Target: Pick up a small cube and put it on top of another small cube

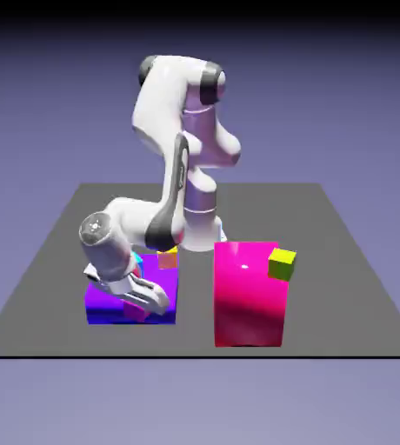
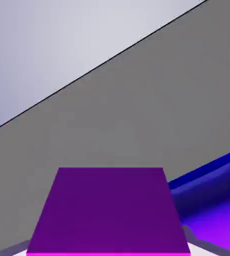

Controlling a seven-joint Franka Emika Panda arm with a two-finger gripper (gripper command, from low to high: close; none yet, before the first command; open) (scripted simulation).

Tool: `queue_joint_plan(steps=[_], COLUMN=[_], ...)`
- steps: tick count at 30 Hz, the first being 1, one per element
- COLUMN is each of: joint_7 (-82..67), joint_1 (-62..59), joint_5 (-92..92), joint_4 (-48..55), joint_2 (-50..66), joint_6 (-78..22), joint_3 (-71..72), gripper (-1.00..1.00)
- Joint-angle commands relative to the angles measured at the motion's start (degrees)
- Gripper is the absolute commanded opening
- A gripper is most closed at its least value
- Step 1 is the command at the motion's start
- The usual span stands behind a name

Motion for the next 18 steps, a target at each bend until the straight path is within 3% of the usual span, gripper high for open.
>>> queue_joint_plan(steps=[1, 13, 18], joint_7=[0.61, 6.02, 4.05], joint_1=[-0.30, -3.51, -3.27], joint_5=[-0.56, -4.36, -1.91], joint_4=[-1.36, -15.60, -21.94], joint_2=[-2.08, -23.84, -19.11], joint_6=[-0.64, -7.26, 3.43], joint_3=[-0.62, -7.07, -6.56], gripper=[-1.00, -1.00, -1.00])
